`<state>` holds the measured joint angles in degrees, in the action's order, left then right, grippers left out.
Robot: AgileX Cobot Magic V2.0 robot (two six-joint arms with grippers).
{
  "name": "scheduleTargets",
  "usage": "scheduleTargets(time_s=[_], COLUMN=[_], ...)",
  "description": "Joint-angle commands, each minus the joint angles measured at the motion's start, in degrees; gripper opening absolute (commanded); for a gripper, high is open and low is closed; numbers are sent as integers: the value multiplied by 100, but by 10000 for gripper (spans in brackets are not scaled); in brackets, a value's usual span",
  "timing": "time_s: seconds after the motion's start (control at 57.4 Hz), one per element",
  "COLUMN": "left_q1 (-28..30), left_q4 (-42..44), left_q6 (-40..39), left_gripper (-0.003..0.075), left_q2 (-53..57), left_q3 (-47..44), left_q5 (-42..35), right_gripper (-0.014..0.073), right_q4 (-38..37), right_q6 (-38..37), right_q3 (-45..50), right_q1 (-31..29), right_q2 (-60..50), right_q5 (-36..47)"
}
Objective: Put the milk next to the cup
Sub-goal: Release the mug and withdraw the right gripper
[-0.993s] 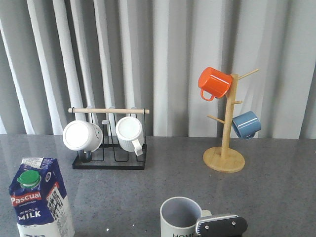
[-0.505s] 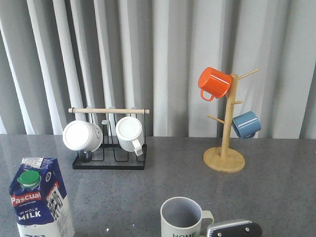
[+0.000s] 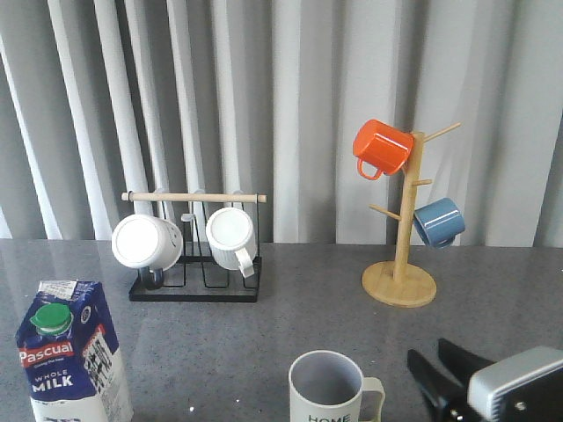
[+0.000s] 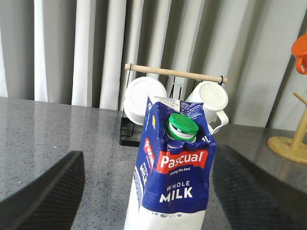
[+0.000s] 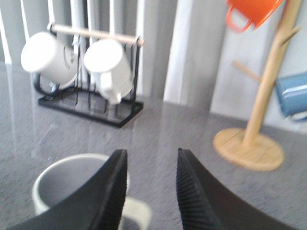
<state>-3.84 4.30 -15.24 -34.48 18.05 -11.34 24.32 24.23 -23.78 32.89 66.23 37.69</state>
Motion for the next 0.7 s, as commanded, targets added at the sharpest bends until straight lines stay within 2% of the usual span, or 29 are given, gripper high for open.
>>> scheduleTargets(time_s=[0.0,0.139,0.226,0.296,0.366,0.488,0.679], left_q1=[-15,-15,-15,-15,-15,-15,-15], left_q4=[-56,-56,-56,-56,-56,-56,-56], left_q6=[-55,-55,-55,-55,-55,-55,-55], left_gripper=[540,540,540,540,540,540,540], left_q2=[-27,-27,-27,-27,-27,-27,-27], left_q3=[200,200,200,200,200,200,200], left_q5=[-432,-432,-432,-432,-432,-432,-432], right_gripper=[262,262,256,222,157,-11,-10], right_q4=[-504,-1663,-2465,-2924,-3166,-3240,-3220], right_q6=[-40,-794,-1675,-2540,-3062,-3023,-2909], right_q3=[-95,-95,-95,-95,-95,-95,-95], right_q1=[-570,-1723,-2426,-2898,-3176,-3370,-3370], right_q2=[-614,-1255,-1510,-1706,-1877,-2201,-2434], right_q5=[-324,-1365,-1738,-1922,-1937,-1966,-2161])
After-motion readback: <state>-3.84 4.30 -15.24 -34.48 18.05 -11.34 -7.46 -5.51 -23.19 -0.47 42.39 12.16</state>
